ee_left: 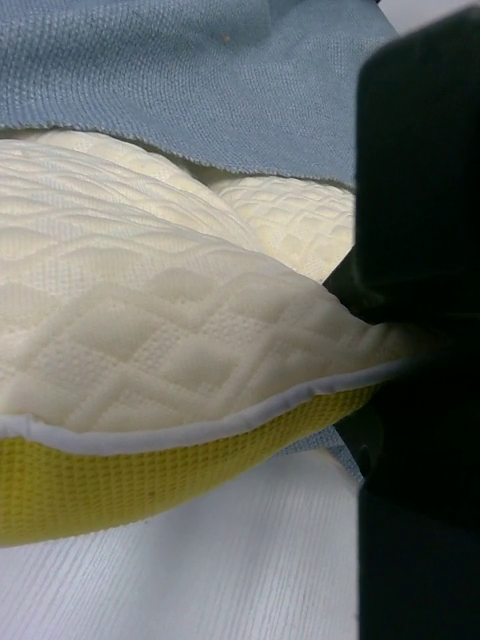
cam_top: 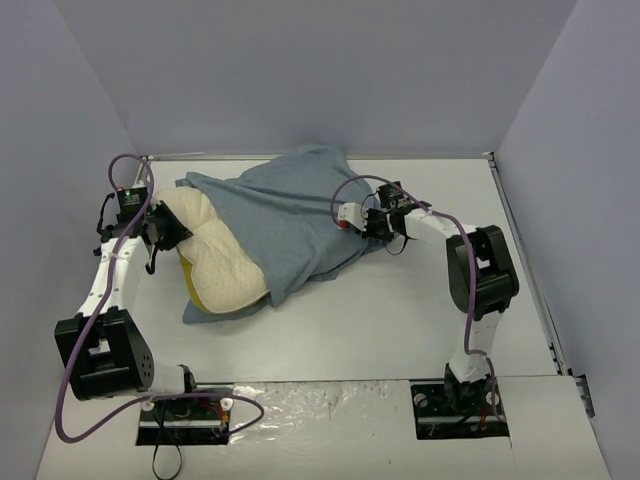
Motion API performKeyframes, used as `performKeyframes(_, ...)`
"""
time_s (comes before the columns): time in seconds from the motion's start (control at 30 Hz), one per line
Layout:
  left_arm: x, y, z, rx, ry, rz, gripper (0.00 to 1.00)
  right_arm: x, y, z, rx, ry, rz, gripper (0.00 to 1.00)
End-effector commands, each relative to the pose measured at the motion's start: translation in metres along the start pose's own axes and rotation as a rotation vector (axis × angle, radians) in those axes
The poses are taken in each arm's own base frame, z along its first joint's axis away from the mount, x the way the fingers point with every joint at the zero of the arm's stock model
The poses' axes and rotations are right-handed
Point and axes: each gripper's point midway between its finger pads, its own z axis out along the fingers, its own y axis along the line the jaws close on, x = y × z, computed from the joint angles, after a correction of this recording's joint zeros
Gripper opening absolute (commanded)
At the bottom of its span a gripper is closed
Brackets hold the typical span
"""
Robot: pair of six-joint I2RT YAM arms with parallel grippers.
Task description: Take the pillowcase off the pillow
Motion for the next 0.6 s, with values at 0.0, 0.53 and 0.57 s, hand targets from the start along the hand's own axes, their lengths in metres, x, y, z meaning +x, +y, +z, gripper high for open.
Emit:
performKeyframes(0.0, -0.021, -0.021, -0.021, 0.055, -0.061, 0.040, 0.02, 0.014, -0.043, -0.022, 0.231, 0.095, 0.054, 0.00)
performKeyframes(0.53, -0.095, -0.034, -0.068, 0.135, -0.225, -0.084, 0.02, 0.129, -0.059, -0.164, 0.553, 0.141, 0.267, 0.00)
performKeyframes(0.57, -0.094, -0.033, -0.066, 0.135, -0.221, -0.089, 0.02, 0.150, -0.043, -0.165, 0.535, 0.173, 0.299, 0.00)
